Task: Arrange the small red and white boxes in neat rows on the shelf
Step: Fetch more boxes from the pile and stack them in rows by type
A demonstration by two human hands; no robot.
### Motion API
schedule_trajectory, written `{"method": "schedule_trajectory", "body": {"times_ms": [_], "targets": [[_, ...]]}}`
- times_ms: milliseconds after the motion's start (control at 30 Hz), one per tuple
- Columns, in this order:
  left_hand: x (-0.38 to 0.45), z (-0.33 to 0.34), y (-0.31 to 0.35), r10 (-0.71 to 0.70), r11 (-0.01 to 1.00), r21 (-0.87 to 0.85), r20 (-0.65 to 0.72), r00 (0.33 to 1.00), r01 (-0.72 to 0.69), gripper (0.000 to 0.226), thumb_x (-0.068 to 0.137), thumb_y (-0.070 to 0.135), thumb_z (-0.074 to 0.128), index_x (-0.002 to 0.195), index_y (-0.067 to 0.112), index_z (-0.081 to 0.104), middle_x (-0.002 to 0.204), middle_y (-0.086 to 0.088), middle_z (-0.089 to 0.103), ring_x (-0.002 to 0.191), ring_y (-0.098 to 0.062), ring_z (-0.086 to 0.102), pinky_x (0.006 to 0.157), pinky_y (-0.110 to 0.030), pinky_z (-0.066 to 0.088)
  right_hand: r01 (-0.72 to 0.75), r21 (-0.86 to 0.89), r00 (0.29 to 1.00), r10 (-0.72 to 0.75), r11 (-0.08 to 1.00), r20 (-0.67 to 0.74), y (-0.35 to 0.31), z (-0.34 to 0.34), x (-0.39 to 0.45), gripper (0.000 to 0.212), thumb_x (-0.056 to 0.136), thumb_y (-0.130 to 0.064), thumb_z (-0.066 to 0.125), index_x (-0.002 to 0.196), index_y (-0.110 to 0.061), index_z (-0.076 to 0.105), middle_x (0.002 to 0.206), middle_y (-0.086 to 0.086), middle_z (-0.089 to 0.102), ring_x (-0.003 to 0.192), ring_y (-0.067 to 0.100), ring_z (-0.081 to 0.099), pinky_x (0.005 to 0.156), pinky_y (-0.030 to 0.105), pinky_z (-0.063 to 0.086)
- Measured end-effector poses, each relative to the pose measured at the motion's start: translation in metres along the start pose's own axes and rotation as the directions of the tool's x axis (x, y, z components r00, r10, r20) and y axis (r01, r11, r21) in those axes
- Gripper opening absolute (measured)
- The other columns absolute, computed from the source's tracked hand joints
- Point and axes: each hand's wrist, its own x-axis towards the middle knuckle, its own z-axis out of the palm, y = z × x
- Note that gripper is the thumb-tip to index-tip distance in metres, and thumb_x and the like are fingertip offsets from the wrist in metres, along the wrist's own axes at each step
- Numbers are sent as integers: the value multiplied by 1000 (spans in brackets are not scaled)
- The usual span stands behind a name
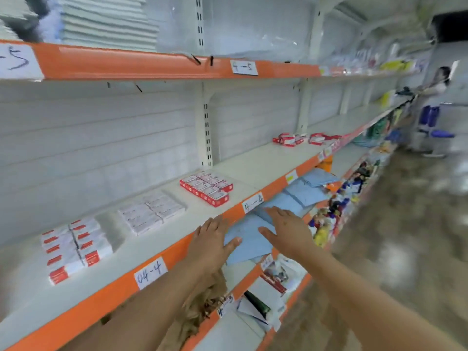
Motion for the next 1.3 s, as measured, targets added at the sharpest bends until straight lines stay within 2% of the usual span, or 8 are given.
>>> {"method": "schedule_trajectory", "body": {"times_ms": [200, 367, 633, 767, 1000, 1100, 1300], "targets": [[76, 25, 57, 128, 992, 5, 42, 991, -128, 67, 96, 57, 28, 151, 23, 11, 159, 3, 7, 145, -17, 6, 116, -35, 7, -104, -13, 994, 104, 995, 36, 77, 1, 19, 60, 97, -51, 34, 148, -21, 25, 152, -1, 31, 138, 20, 31, 109, 36, 29], [157, 35, 82, 216, 976, -33, 21, 976, -215, 65, 96, 56, 30, 151, 24, 14, 158, 3, 10, 145, -17, 7, 116, -36, 7, -195, -53, 978, 198, 979, 61, 138, 1, 64, 59, 98, -51, 35, 148, -21, 25, 151, -1, 33, 137, 22, 32, 110, 39, 30], [291, 44, 111, 268, 963, -14, -14, 963, -268, 65, 96, 55, 30, 151, 24, 14, 159, 3, 9, 145, -17, 8, 116, -34, 9, -272, -83, 961, 276, 959, 29, 210, -5, 151, 56, 98, -47, 36, 147, -21, 27, 150, -1, 37, 133, 22, 37, 103, 36, 36], [341, 62, 128, 286, 958, -6, 33, 958, -286, 66, 96, 56, 30, 151, 24, 13, 159, 3, 10, 145, -17, 9, 117, -34, 10, -287, -60, 956, 290, 956, 46, 245, 10, 180, 55, 99, -47, 36, 147, -22, 27, 151, -1, 35, 136, 22, 33, 110, 39, 32], [440, 91, 170, 286, 958, -10, 0, 958, -286, 64, 96, 55, 33, 150, 25, 16, 158, 3, 12, 145, -17, 10, 117, -34, 10, -271, -53, 962, 273, 961, 31, 341, 17, 247, 55, 98, -45, 38, 147, -22, 26, 149, 0, 37, 134, 22, 36, 102, 36, 37], [481, 100, 191, 241, 970, -20, -21, 970, -241, 63, 96, 54, 34, 150, 26, 16, 159, 5, 11, 145, -15, 9, 116, -33, 10, -224, -55, 974, 225, 973, 15, 385, 13, 280, 53, 98, -42, 39, 146, -21, 29, 147, 0, 40, 131, 22, 39, 100, 35, 40], [553, 112, 219, 134, 990, -32, -78, 988, -136, 62, 97, 51, 36, 150, 26, 16, 158, 5, 12, 144, -13, 11, 116, -32, 13, -139, -40, 990, 140, 990, 29, 459, 6, 349, 54, 98, -40, 42, 147, -21, 28, 146, 1, 41, 134, 23, 36, 102, 37, 40]]}}
